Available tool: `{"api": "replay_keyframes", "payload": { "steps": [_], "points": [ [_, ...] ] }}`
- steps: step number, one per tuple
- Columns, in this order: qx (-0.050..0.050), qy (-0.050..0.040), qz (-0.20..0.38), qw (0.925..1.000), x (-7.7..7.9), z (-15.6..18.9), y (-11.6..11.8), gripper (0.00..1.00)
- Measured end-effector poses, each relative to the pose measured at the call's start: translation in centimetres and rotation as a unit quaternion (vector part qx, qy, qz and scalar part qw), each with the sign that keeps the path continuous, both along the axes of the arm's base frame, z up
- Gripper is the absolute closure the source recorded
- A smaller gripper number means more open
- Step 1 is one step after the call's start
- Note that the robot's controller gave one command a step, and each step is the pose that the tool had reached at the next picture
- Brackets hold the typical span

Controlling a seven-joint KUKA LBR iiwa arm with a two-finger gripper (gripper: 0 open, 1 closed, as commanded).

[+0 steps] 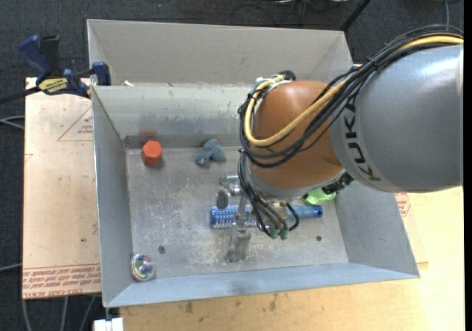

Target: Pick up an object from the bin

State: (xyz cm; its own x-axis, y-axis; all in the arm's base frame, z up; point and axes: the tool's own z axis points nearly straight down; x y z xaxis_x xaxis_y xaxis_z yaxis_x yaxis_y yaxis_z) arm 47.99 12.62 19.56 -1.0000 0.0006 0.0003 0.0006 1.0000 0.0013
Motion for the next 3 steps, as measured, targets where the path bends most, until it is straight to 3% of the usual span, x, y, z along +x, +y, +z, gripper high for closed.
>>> {"api": "replay_keyframes", "payload": {
  "steps": [1,2,3],
  "points": [
    [0.0,-0.004,0.024,0.9997,3.9,-11.7,-5.0,0.0],
    [0.0,0.0001,0.025,0.9997,3.7,-11.6,-4.9,1.0],
    [0.0,-0.0052,-0.012,0.9999,2.9,13.7,-6.4,1.0]
  ]
}}
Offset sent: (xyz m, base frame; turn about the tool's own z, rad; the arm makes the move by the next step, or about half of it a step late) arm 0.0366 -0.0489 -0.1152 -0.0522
